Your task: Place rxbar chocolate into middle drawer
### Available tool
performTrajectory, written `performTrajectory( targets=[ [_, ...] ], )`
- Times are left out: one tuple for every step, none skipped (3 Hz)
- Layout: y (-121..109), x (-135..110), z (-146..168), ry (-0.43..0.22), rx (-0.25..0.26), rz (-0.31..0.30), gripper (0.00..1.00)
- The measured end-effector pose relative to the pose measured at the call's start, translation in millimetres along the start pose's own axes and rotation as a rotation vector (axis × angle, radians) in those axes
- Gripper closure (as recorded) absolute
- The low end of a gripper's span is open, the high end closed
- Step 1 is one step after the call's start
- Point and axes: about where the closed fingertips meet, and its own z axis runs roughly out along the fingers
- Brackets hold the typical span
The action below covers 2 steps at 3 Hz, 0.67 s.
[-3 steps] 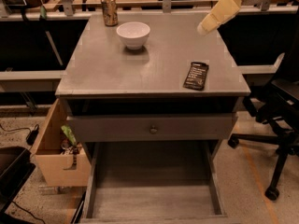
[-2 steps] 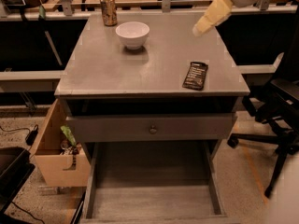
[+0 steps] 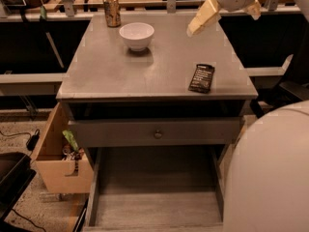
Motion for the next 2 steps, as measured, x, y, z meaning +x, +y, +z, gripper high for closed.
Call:
performTrajectory(
  targets=[
    [8,8,10,0.012,-0.008,0.175,0.00],
    [14,23,19,0.018,-0.028,0.356,0.00]
  ],
)
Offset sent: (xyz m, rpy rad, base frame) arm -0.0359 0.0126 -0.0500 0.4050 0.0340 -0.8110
